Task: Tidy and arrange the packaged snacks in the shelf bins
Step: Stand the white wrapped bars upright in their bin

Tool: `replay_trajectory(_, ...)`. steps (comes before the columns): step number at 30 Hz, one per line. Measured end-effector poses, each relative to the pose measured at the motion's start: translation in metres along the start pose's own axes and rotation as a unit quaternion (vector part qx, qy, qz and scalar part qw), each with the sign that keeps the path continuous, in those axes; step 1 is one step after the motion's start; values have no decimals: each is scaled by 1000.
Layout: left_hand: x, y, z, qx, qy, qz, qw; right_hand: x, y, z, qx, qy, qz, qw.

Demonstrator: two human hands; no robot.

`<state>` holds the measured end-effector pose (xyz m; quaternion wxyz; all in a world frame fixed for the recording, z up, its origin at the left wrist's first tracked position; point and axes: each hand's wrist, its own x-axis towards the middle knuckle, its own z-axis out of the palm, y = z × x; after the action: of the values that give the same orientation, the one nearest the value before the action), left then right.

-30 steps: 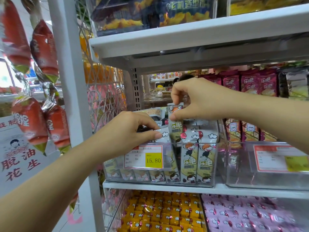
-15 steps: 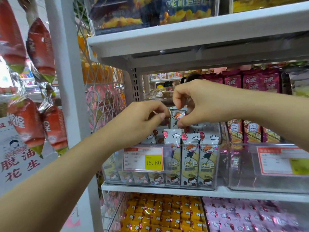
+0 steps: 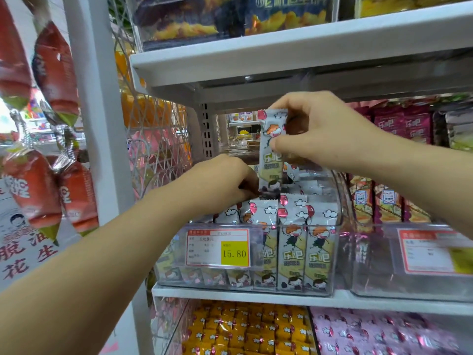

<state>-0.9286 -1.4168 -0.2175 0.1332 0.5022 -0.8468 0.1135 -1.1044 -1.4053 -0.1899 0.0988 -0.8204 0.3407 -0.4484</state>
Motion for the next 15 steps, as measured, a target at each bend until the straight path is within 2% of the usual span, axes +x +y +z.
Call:
replay_trajectory(8, -6, 3, -1, 50, 36, -23, 998, -2, 6, 3, -82, -10, -1, 997)
replay_trajectory(15, -2, 5, 0, 51, 28, -62, 996, 2, 13, 5, -181, -93, 4, 979)
